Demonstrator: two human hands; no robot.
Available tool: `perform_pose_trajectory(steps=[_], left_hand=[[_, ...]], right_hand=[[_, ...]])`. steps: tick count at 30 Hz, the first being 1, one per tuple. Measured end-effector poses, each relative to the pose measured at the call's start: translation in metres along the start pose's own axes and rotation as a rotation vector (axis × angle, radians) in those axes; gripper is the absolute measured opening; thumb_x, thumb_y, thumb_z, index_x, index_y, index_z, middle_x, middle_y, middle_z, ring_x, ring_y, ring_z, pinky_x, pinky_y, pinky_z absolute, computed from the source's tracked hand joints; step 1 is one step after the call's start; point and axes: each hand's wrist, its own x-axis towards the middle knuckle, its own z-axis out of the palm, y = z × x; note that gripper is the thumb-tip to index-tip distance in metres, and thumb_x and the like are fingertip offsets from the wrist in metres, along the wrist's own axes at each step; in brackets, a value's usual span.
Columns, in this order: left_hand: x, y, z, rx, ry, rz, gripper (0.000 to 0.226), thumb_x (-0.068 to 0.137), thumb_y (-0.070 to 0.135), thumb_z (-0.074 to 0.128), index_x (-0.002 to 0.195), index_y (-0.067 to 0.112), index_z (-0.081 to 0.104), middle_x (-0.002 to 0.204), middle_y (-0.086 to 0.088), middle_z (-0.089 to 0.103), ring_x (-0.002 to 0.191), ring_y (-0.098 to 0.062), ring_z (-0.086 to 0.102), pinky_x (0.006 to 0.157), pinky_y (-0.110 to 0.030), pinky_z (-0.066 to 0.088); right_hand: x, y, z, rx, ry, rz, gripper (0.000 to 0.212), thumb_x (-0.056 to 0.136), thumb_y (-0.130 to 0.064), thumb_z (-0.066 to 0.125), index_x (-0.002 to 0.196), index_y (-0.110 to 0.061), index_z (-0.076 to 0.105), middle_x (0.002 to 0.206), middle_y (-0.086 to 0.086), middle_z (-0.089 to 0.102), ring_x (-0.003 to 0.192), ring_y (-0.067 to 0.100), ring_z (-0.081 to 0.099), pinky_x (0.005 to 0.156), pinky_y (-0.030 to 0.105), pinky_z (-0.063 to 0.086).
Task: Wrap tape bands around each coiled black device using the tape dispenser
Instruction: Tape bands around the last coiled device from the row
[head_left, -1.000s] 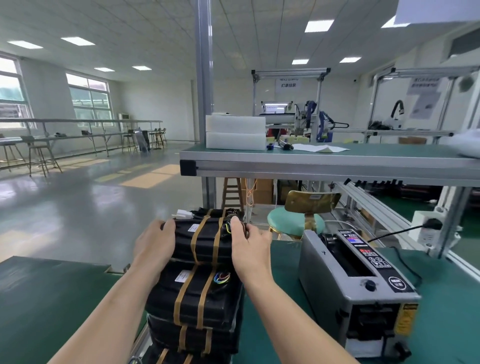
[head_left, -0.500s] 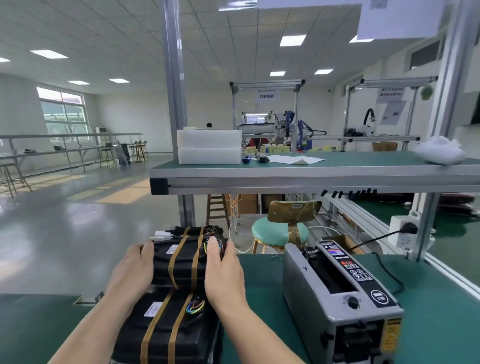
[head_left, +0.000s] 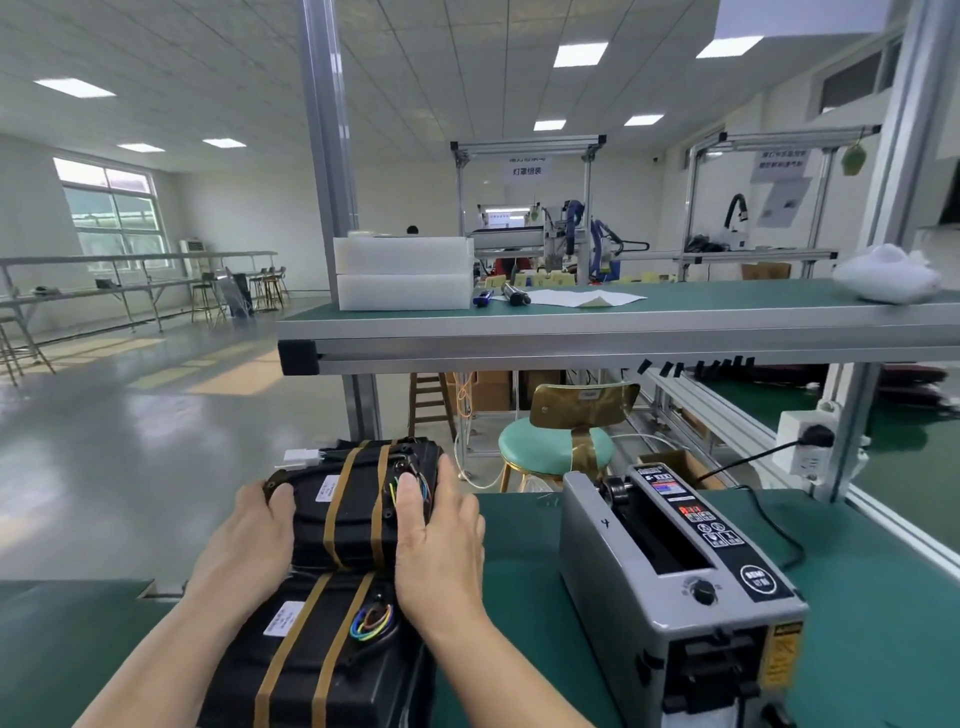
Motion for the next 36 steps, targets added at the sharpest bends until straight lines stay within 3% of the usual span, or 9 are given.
perform_pose_trajectory(steps=[8,13,22,28,30,32,34,36], left_hand=[[0.001,0.002,0.0,0.054,0.019,-0.021,0.038,0.103,0.04,0.024,0.106,0.009,0.046,0.094,-0.021,0.06,0.087,-0.039,0.057,0.084,-0.047,0.046],[-0.008,0.005,-0.002,0.124,0.086,0.024,0.045,0.103,0.04,0.022,0.09,0.007,0.051,0.093,-0.02,0.056,0.083,-0.034,0.048,0.074,-0.042,0.037],[-0.025,0.016,-0.007,0.167,0.107,0.087,0.04,0.101,0.041,0.022,0.097,0.013,0.05,0.101,-0.018,0.049,0.088,-0.034,0.045,0.078,-0.044,0.038],[-0.027,0.015,-0.003,0.271,0.124,0.192,0.04,0.102,0.023,0.022,0.115,0.007,0.056,0.109,-0.019,0.056,0.1,-0.035,0.044,0.083,-0.047,0.039],[-0.03,0.013,0.0,0.283,0.112,0.217,0.06,0.095,0.04,0.016,0.115,0.003,0.059,0.114,-0.024,0.057,0.104,-0.042,0.047,0.087,-0.052,0.039],[-0.035,0.013,0.0,0.221,0.146,0.152,0.077,0.081,0.062,0.01,0.114,0.013,0.058,0.121,-0.022,0.056,0.113,-0.042,0.047,0.094,-0.053,0.041],[-0.042,0.013,0.006,0.194,0.188,0.127,0.083,0.077,0.072,0.01,0.123,0.02,0.055,0.132,-0.019,0.052,0.125,-0.039,0.043,0.103,-0.053,0.038],[-0.051,0.014,0.012,0.198,0.185,0.146,0.082,0.076,0.077,0.014,0.122,0.024,0.055,0.137,-0.017,0.05,0.13,-0.039,0.042,0.107,-0.054,0.036]], right_hand=[[0.0,-0.002,-0.006,0.057,-0.098,0.017,0.068,0.098,-0.066,0.022,0.157,-0.04,0.002,0.153,0.0,0.026,0.142,0.021,0.021,0.115,0.04,0.02],[-0.005,-0.003,-0.017,0.128,-0.169,0.031,0.077,0.096,-0.069,0.024,0.158,-0.033,-0.002,0.162,0.003,0.017,0.15,0.023,0.012,0.12,0.04,0.013],[-0.017,0.0,-0.036,0.158,-0.216,0.028,0.08,0.095,-0.071,0.027,0.159,-0.028,0.006,0.163,0.005,0.018,0.151,0.022,0.014,0.122,0.039,0.014],[-0.029,0.006,-0.054,0.135,-0.203,0.013,0.077,0.097,-0.068,0.025,0.159,-0.025,0.009,0.164,0.002,0.016,0.152,0.017,0.012,0.123,0.037,0.014],[-0.037,0.01,-0.061,0.126,-0.174,-0.023,0.072,0.098,-0.065,0.027,0.157,-0.025,0.018,0.159,0.0,0.026,0.148,0.015,0.021,0.12,0.034,0.019],[-0.046,0.019,-0.07,0.127,-0.132,-0.08,0.059,0.099,-0.059,0.033,0.149,-0.028,0.034,0.141,-0.009,0.041,0.132,0.007,0.035,0.109,0.026,0.027],[-0.056,0.03,-0.08,0.101,-0.087,-0.126,0.046,0.097,-0.052,0.041,0.139,-0.034,0.045,0.124,-0.019,0.044,0.116,-0.002,0.04,0.101,0.019,0.03],[-0.065,0.041,-0.089,0.06,-0.04,-0.173,0.044,0.094,-0.047,0.047,0.135,-0.034,0.051,0.124,-0.02,0.049,0.116,-0.003,0.045,0.104,0.019,0.035]])
